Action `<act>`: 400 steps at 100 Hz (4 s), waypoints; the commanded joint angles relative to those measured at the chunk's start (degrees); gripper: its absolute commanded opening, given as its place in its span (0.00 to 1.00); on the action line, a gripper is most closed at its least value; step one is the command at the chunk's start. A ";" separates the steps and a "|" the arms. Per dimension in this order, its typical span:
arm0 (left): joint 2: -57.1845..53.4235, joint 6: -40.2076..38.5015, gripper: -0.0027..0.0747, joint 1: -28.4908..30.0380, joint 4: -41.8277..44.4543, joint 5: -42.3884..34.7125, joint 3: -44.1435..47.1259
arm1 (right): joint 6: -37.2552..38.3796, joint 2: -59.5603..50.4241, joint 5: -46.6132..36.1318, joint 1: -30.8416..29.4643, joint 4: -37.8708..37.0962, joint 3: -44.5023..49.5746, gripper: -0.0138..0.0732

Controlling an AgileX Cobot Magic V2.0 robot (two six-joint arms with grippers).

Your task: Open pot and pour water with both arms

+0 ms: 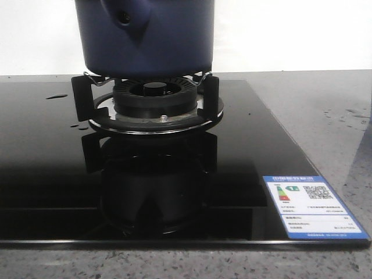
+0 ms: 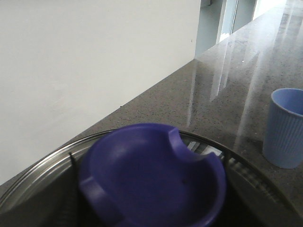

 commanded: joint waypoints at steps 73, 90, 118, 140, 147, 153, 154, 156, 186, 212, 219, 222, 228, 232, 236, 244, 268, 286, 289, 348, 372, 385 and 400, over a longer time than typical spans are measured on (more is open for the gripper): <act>-2.45 -0.71 0.86 -0.08 -5.83 5.11 -2.00 | -0.05 0.20 -2.90 0.03 0.31 -1.39 0.08; -5.67 -0.71 0.92 -0.08 -8.75 4.10 -2.12 | -0.05 0.20 -2.90 0.03 0.31 -1.39 0.08; -19.09 -6.75 0.66 1.52 -6.64 -6.12 0.36 | -0.05 0.20 2.05 0.03 0.31 -1.39 0.08; -35.90 -7.55 0.32 2.77 -6.16 -16.14 14.52 | -0.05 -0.06 4.72 0.61 0.31 -1.04 0.07; -41.68 -7.55 0.21 2.77 -6.16 -19.11 20.49 | -0.05 -0.94 4.27 1.91 0.31 -0.37 0.07; -45.85 -7.55 0.12 2.77 -6.16 -21.05 25.88 | -0.05 -1.96 4.01 3.71 0.31 0.57 0.07; -46.93 -7.55 0.11 2.77 -6.16 -21.18 26.48 | -0.05 -2.08 3.77 3.95 0.31 0.68 0.07; -48.47 -7.55 0.07 2.77 -6.16 -21.72 28.84 | -0.05 -2.50 3.72 4.67 0.31 1.06 0.07; -65.29 -7.55 0.01 2.77 -5.82 -22.57 47.82 | -0.05 -9.83 1.61 15.83 -0.61 7.74 0.07; -69.57 -7.55 0.01 2.77 -5.82 -22.38 53.33 | -0.05 -11.75 0.95 16.67 -0.61 8.42 0.07; -69.57 -7.55 0.01 2.77 -5.82 -22.38 53.33 | -0.05 -11.75 0.95 16.67 -0.61 8.42 0.07; -69.57 -7.55 0.01 2.77 -5.82 -22.26 53.33 | -0.05 -11.75 0.95 16.67 -0.61 8.42 0.07; -69.57 -7.55 0.01 2.77 -5.82 -22.25 53.33 | -0.05 -11.75 0.95 16.67 -0.61 8.42 0.07; -69.57 -7.55 0.01 2.77 -5.82 -22.25 53.33 | -0.05 -11.75 0.95 16.67 -0.61 8.42 0.07; -69.57 -7.55 0.01 2.77 -5.82 -22.25 53.33 | -0.05 -11.75 0.95 16.67 -0.61 8.42 0.07; -69.57 -7.55 0.01 2.77 -5.82 -22.25 53.33 | -0.05 -11.75 0.95 16.67 -0.61 8.42 0.07; -69.57 -7.55 0.01 2.77 -5.82 -22.25 53.33 | -0.05 -11.75 0.95 16.67 -0.61 8.42 0.07; -70.23 -7.55 0.01 2.77 -5.82 -25.06 53.09 | -0.05 -11.75 0.95 16.67 -0.61 8.42 0.07; -70.37 -7.55 0.01 2.77 -5.82 -27.29 53.09 | -0.05 -11.75 0.95 16.67 -0.61 8.42 0.07; -72.87 -98.45 0.01 2.84 91.60 -39.14 58.83 | -0.05 -11.75 0.95 16.67 -0.61 8.42 0.07; -82.19 -106.86 0.01 3.17 94.96 -43.36 67.90 | -0.05 -11.75 0.95 16.67 -0.61 8.42 0.07; -87.11 -108.84 0.01 6.28 95.51 -39.52 70.42 | -0.05 -11.75 0.95 16.67 -0.61 8.42 0.07; -90.29 -108.84 0.01 10.84 96.45 -32.41 70.41 | -0.05 -11.75 0.95 16.67 -0.61 8.42 0.07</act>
